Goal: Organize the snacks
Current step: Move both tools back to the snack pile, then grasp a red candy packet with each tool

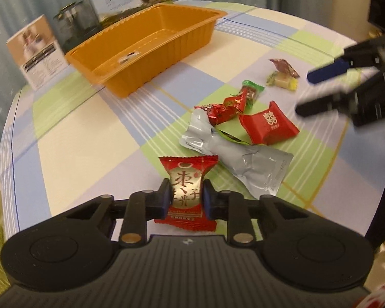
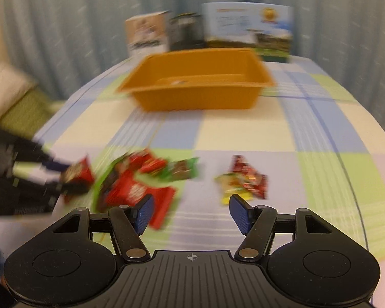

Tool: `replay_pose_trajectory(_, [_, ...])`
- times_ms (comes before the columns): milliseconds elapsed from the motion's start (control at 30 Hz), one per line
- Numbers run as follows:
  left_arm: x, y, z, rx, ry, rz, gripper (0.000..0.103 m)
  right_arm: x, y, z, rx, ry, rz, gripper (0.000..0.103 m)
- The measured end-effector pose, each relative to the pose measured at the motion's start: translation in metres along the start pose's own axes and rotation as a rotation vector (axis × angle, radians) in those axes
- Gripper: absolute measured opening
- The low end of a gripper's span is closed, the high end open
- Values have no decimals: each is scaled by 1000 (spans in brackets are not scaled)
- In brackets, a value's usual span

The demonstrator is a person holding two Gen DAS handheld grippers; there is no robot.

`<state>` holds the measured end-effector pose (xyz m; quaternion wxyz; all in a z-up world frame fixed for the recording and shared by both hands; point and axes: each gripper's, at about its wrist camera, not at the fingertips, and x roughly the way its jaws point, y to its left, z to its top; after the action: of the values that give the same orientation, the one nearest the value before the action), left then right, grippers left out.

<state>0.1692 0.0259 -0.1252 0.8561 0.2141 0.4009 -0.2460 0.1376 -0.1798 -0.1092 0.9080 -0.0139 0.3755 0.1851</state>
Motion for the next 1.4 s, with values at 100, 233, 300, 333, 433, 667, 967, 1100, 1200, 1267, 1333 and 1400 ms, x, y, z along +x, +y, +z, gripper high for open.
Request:
replay_pose_trajectory(100, [-6, 5, -2, -91, -9, 18, 22, 6, 18, -2, -161, 5, 14, 65])
replay_pose_trajectory(233, [-16, 10, -5, -182, -45, 32, 22, 16, 35, -2, -329, 3, 7, 65])
replay_pose_trajectory(300, [-19, 12, -5, -213, -58, 37, 22, 27, 41, -2, -402, 11, 12, 65])
replay_pose_trajectory(333, [-20, 12, -6, -225, -64, 40, 22, 31, 43, -3, -440, 12, 14, 65])
replay_pose_trajectory(433, [-22, 13, -6, -249, -78, 49, 22, 42, 48, -4, -521, 23, 28, 64])
replay_pose_trajectory(667, [-21, 14, -3, -267, -96, 53, 22, 58, 56, -6, -607, 20, 42, 45])
replay_pose_trajectory(967, [-21, 9, 2, -260, -111, 60, 22, 52, 40, 3, -402, 62, 50, 27])
replay_pose_trajectory(1100, [-22, 5, 8, -258, -124, 63, 22, 39, 24, 11, -277, 58, 58, 27])
replay_pose_trajectory(1200, [-22, 0, 14, -257, -136, 66, 22, 28, 9, 17, -177, 35, 48, 27])
replay_pose_trajectory(1267, [-22, -4, 17, -255, -146, 78, 21, 20, -1, 21, -101, 14, 46, 27])
replay_pose_trajectory(1333, [-22, -9, 22, -255, -152, 90, 21, 14, -13, 26, -25, -4, 41, 27])
replay_pose_trajectory(1400, [-21, -11, 26, -264, -160, 95, 21, 9, -22, 31, 29, -23, 27, 27])
